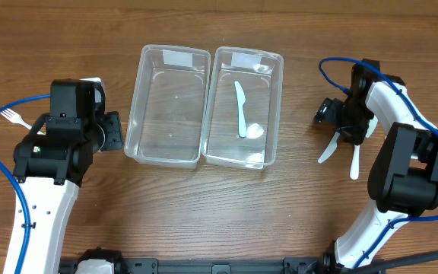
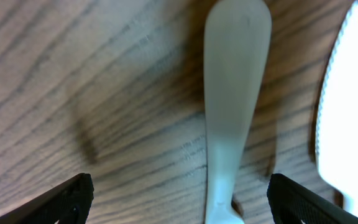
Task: Pack container
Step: 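Move the right gripper back to the knives and grasp another white knife, then place the second white knife into the right container and release it, then return the right gripper to the knives and grasp a white knife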
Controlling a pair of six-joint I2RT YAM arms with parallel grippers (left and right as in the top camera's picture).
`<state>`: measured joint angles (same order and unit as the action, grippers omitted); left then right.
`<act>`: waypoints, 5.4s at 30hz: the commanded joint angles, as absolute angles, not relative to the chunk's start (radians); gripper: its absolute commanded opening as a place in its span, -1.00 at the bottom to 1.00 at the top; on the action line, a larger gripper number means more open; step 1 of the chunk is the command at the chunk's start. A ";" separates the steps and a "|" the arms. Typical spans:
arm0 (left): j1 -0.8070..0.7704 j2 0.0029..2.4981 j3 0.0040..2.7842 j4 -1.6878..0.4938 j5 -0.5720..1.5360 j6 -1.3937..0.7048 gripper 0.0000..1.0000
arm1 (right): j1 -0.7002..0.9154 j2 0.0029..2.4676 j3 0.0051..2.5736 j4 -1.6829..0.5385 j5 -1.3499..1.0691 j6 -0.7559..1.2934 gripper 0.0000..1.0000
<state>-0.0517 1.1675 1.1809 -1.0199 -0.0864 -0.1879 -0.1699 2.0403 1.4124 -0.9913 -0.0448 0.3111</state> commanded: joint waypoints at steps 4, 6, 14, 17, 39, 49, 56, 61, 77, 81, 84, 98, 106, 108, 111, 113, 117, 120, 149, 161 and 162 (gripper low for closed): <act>-0.049 1.167 1.204 -1.020 -0.077 -0.180 0.01 | -0.175 2.054 1.408 -0.982 -0.036 0.279 0.90; -0.049 1.167 1.204 -1.020 -0.077 -0.180 0.01 | -0.175 2.067 1.407 -0.984 -0.033 0.279 0.90; -0.049 1.167 1.204 -1.023 -0.077 -0.180 0.02 | -0.175 2.098 1.407 -0.989 -0.024 0.284 0.89; -0.049 1.167 1.204 -1.023 -0.077 -0.180 0.01 | -0.175 2.098 1.407 -0.992 -0.024 0.284 0.78; -0.049 1.167 1.204 -1.023 -0.077 -0.180 0.02 | -0.175 2.098 1.407 -0.992 -0.024 0.283 -0.60; -0.049 1.167 1.204 -1.023 -0.077 -0.180 0.02 | -0.175 2.098 1.407 -0.988 -0.024 0.283 -0.92; -0.049 1.167 1.204 -1.017 -0.078 -0.179 0.02 | -0.161 2.054 1.455 -1.024 -0.025 0.275 -0.92; -0.049 1.167 1.204 -1.015 -0.078 -0.179 0.02 | -0.088 1.880 1.552 -1.074 -0.025 0.230 -0.92; -0.049 1.167 1.204 -1.016 -0.077 -0.179 0.01 | 0.414 1.818 1.734 -1.131 -0.028 0.210 -0.92; -0.049 1.167 1.204 -1.016 -0.077 -0.179 0.01 | 0.431 1.924 1.726 -1.123 -0.029 0.234 -0.92; -0.049 1.167 1.204 -1.015 -0.077 -0.179 0.02 | 0.431 1.988 1.726 -1.116 -0.040 0.239 -0.92; -0.049 1.167 1.204 -1.016 -0.077 -0.179 0.02 | 0.431 1.961 1.900 -1.199 -0.002 0.232 0.05; -0.049 1.167 1.204 -1.017 -0.077 -0.179 0.03 | 0.341 1.790 2.135 -1.351 0.150 0.299 0.15; -0.049 1.167 1.204 -1.016 -0.078 -0.179 0.03 | 0.270 1.736 2.136 -1.369 0.149 0.331 0.24; -0.049 1.167 1.204 -1.018 -0.078 -0.179 0.03 | 0.112 1.679 2.136 -1.435 0.126 0.345 0.36; -0.049 1.167 1.204 -1.018 -0.077 -0.180 0.04 | 0.022 1.673 2.135 -1.485 0.107 0.332 0.48; -0.049 1.167 1.204 -1.018 -0.077 -0.180 0.15 | -0.126 1.683 2.080 -1.547 0.065 0.253 0.52; -0.049 1.167 1.204 -1.020 -0.077 -0.180 0.26 | -0.205 1.687 1.963 -1.526 0.030 0.207 0.55; -0.049 1.167 1.204 -1.017 -0.077 -0.179 0.63 | -0.272 1.855 1.162 -0.882 0.002 -0.061 0.84; -0.049 1.167 1.204 -1.018 -0.077 -0.180 0.63 | -0.276 1.861 1.156 -0.842 0.005 -0.098 0.85; -0.049 1.167 1.204 -1.017 -0.077 -0.180 0.63 | -0.279 1.861 1.156 -0.842 0.005 -0.097 0.85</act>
<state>-0.0517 1.1671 1.1835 -1.0176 -0.0860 -0.1844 -0.2718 1.8584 1.1656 -0.8478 0.0040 -0.0734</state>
